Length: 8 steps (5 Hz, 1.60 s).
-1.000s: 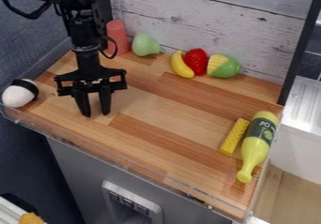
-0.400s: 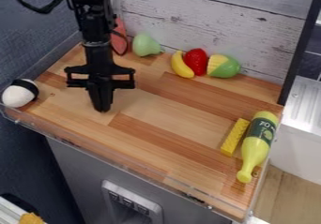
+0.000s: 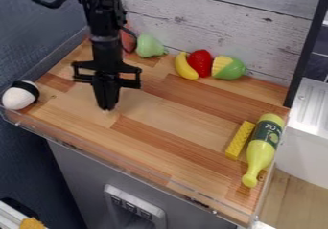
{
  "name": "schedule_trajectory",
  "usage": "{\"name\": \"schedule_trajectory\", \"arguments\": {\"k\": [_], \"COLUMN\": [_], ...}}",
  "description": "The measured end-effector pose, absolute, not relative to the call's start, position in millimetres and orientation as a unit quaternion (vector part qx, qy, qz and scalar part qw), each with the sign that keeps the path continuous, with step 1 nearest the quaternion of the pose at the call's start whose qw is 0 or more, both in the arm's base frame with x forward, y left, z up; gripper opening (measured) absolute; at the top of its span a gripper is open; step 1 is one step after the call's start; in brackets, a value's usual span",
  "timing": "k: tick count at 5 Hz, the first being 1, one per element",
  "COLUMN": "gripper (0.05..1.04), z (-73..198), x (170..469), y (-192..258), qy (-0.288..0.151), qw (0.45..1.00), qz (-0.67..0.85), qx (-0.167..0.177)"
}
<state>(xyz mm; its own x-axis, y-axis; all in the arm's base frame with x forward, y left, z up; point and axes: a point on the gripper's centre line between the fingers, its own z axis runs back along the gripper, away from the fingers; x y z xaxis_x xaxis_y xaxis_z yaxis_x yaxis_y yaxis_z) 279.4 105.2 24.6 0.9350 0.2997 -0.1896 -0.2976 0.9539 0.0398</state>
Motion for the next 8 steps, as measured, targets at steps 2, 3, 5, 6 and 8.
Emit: {"name": "schedule_trajectory", "arguments": {"k": [2,3,5,6,8], "gripper": [0.052,0.052,0.052,0.052,0.052], "z": [95,112,124,136,129], "x": [282,279,274,280,324], "y": [101,101,101,106,124], "qy": [0.082,0.08,0.084,0.073,0.083], "qw": [0.995,0.99,0.994,0.997,0.992], "qz": [-0.045,-0.113,-0.074,0.009,0.098], "qx": [0.013,0.012,0.009,0.011,0.007]}}
